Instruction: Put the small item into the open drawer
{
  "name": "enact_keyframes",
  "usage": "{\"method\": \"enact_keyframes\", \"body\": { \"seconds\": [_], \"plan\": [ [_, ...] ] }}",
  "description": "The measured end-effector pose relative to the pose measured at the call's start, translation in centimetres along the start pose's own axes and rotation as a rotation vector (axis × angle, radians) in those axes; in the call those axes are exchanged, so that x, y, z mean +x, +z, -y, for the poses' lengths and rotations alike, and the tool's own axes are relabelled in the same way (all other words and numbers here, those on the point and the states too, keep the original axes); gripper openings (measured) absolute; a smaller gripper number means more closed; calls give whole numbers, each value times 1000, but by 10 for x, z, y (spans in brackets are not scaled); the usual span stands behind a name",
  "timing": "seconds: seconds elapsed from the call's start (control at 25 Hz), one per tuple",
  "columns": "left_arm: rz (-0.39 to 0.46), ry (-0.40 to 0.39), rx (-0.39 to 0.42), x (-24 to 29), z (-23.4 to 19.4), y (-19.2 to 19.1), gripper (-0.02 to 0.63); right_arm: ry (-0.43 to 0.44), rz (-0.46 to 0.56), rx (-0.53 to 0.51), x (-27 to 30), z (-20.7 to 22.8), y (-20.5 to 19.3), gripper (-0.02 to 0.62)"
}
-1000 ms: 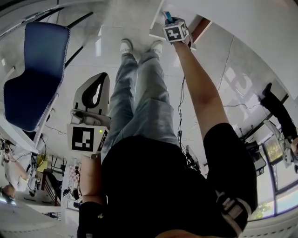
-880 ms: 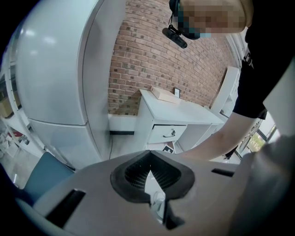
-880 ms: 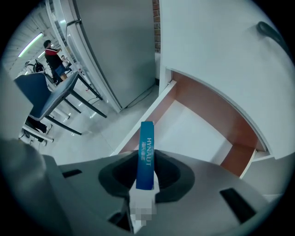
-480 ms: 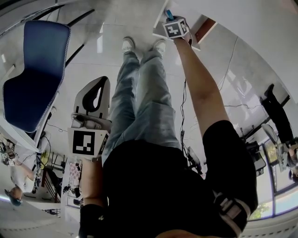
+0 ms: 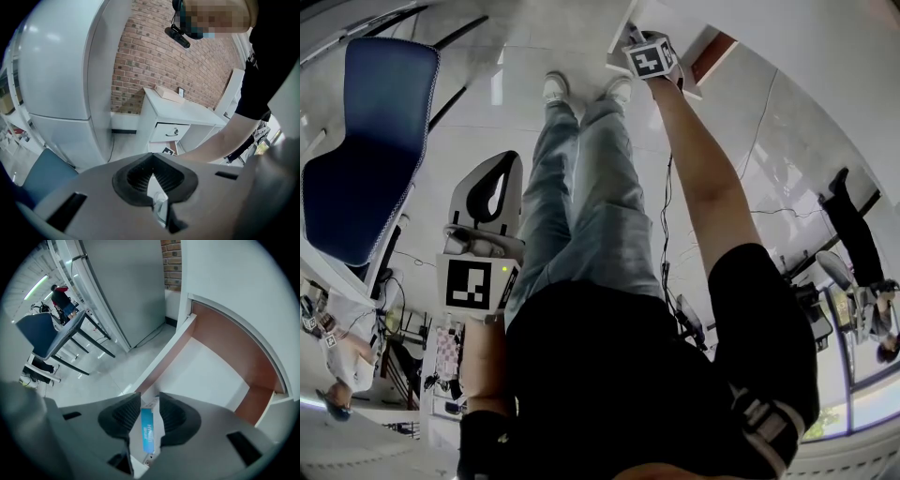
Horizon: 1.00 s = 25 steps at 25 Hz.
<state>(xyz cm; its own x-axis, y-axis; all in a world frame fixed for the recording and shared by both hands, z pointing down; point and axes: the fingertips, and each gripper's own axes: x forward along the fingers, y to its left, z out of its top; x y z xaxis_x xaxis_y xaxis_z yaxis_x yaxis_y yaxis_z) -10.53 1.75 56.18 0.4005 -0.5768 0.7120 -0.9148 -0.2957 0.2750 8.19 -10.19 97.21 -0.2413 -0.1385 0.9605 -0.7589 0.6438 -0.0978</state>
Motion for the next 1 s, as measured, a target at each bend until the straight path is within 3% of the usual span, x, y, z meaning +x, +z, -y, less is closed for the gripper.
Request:
{"method": "enact_keyframes", "body": {
  "seconds": [0.6,0.76,1.0],
  "plan": [
    [66,-46,37,-26,20,28,3,0,61,-45,-77,-33,7,112],
    [44,-54,63,-33,18,44,2,-9,122,-39,-116,-36,36,72],
    [149,-56,70,-40,19,77,3,-35,256,-44,-186,-47,72,20]
  ]
}}
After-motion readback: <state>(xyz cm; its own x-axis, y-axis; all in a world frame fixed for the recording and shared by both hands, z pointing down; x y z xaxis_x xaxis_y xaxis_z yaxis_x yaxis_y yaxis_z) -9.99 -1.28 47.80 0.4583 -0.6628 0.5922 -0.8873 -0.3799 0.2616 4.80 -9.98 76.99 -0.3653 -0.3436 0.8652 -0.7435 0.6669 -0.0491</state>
